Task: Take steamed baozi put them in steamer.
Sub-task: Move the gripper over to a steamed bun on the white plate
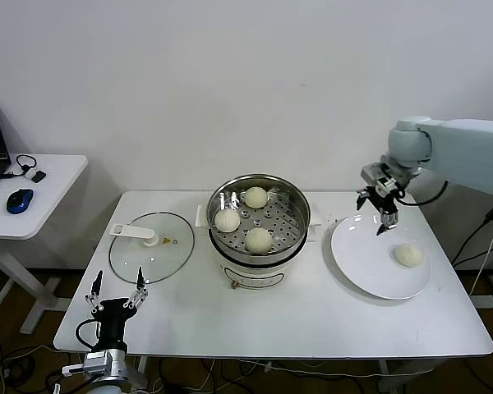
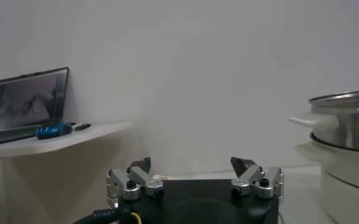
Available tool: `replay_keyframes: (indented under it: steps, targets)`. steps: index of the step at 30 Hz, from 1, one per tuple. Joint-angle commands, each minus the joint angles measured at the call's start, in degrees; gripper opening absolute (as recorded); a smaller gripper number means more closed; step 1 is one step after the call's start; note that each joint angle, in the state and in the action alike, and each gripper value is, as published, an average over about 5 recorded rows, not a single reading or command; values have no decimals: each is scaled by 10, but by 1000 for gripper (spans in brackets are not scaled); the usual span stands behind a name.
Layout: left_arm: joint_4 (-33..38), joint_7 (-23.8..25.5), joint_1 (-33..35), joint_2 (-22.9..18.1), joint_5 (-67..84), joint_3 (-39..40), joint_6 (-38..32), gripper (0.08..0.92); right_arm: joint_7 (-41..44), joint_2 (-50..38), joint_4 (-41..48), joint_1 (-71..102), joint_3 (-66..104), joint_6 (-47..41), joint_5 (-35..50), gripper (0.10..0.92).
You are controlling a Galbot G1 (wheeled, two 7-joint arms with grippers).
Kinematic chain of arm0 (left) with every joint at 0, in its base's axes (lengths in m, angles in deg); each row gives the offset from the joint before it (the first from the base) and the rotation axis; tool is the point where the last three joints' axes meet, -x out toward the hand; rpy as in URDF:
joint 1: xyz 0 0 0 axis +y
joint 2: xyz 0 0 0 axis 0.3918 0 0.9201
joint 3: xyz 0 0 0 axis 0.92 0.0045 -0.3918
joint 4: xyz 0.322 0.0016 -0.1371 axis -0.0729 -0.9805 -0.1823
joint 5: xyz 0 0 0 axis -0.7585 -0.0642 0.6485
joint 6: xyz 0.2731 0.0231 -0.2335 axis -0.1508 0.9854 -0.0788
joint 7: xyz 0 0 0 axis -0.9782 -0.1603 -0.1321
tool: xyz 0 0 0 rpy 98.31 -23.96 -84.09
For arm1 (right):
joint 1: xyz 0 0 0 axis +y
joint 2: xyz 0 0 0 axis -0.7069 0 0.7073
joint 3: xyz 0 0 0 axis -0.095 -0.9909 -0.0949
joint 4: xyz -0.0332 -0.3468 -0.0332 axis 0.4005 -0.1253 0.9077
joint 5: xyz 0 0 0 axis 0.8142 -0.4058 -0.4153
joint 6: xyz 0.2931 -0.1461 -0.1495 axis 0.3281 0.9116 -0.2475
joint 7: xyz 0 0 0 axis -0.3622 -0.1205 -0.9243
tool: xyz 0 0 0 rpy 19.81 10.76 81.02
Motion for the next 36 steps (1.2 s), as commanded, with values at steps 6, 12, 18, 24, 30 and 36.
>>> replay_keyframes:
  steps: [6, 12, 18, 24, 30, 36]
  targets:
    - [-10, -1, 1, -3, -6, 0, -3, 823, 11, -89, 122, 147, 106, 24, -107, 823]
    - [-16, -2, 1, -3, -12, 2, -5, 823, 12, -91, 179, 210, 177, 42, -136, 823]
    - [-22, -3, 1, -4, -16, 3, -8, 823, 10, -84, 224, 265, 243, 52, -157, 823]
    - [-25, -2, 3, -3, -17, 0, -9, 823, 12, -73, 269, 313, 304, 63, -186, 823]
    - [-27, -3, 2, -3, -19, 1, -9, 823, 11, -66, 296, 340, 329, 72, -197, 823]
    - [-28, -3, 2, -3, -20, 4, -10, 823, 10, -45, 340, 366, 374, 85, -213, 823]
